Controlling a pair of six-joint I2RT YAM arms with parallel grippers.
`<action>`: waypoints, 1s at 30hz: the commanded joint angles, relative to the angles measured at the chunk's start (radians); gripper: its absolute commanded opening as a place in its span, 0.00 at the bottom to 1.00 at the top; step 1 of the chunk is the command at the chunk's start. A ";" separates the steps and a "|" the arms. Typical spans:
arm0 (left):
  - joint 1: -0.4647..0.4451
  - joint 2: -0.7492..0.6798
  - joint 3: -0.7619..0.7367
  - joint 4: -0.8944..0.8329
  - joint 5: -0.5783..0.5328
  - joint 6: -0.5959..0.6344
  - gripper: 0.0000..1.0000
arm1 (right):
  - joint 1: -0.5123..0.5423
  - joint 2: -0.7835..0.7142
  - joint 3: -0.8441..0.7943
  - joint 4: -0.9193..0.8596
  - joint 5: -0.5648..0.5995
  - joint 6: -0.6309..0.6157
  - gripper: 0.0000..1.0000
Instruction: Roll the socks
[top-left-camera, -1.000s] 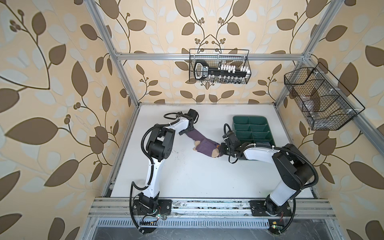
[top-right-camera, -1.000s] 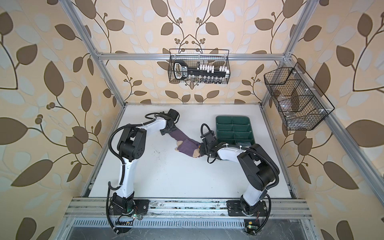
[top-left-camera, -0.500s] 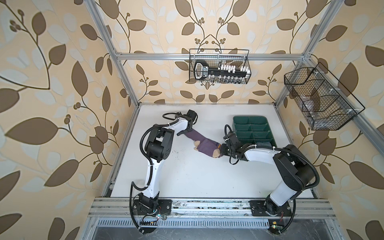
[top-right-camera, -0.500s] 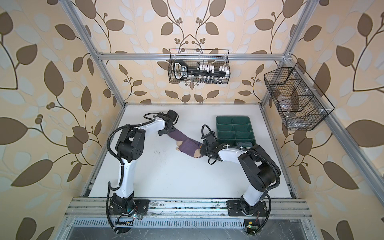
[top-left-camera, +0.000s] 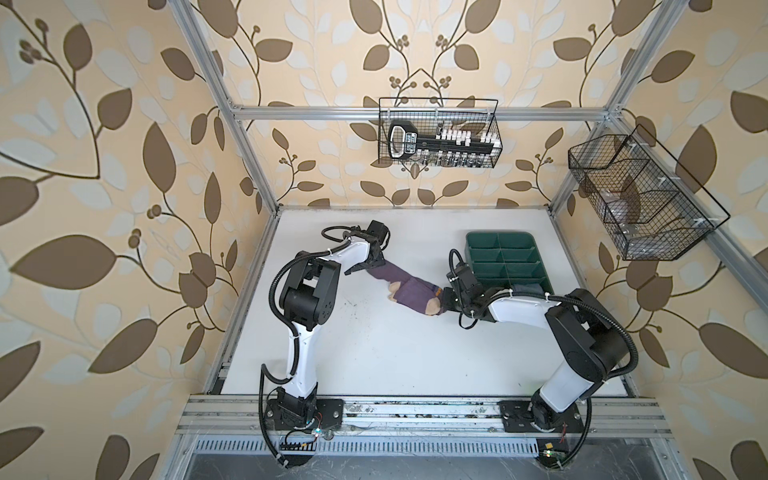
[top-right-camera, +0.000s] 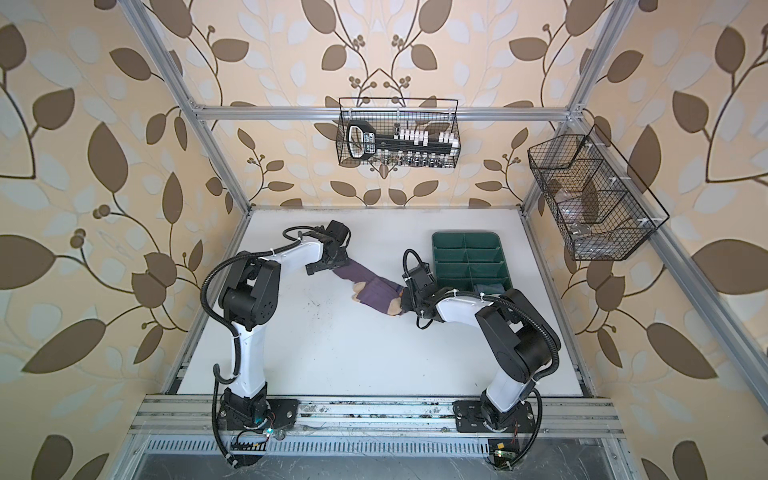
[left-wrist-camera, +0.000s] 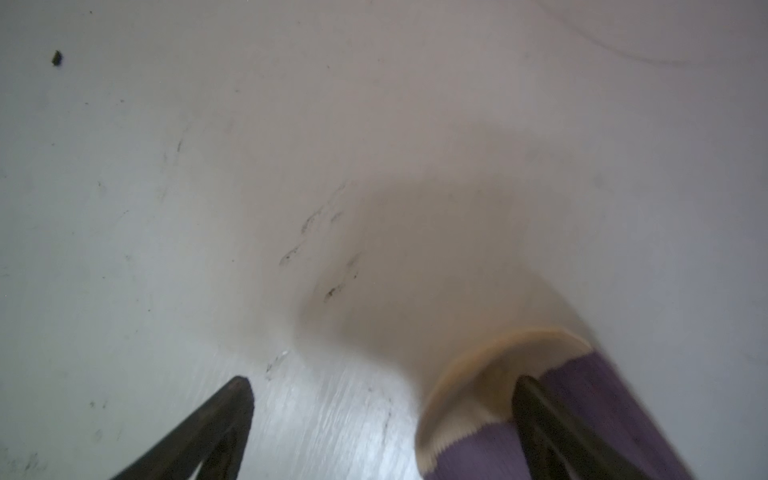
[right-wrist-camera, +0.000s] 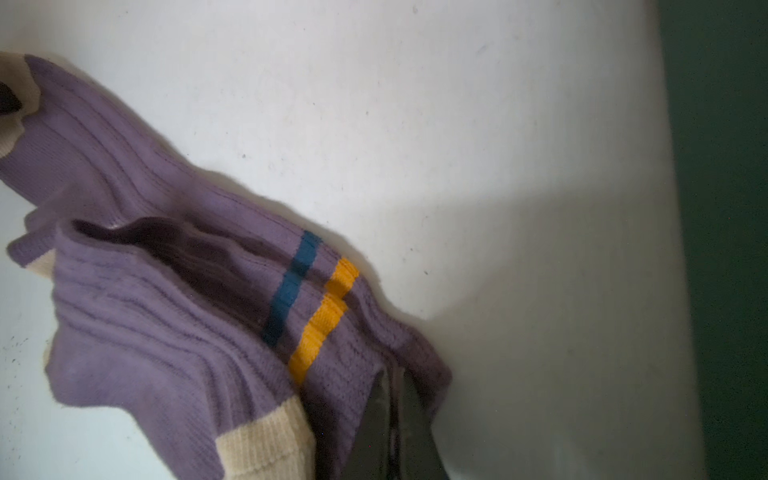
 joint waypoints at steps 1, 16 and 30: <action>-0.008 -0.189 -0.044 0.053 0.059 0.074 0.99 | -0.003 0.036 0.018 -0.044 -0.008 -0.027 0.00; -0.546 -0.669 -0.585 0.429 0.079 0.773 0.93 | -0.046 0.042 0.019 -0.022 -0.136 -0.040 0.00; -0.572 -0.385 -0.504 0.475 0.095 0.680 0.89 | -0.116 0.087 0.001 0.013 -0.302 -0.073 0.00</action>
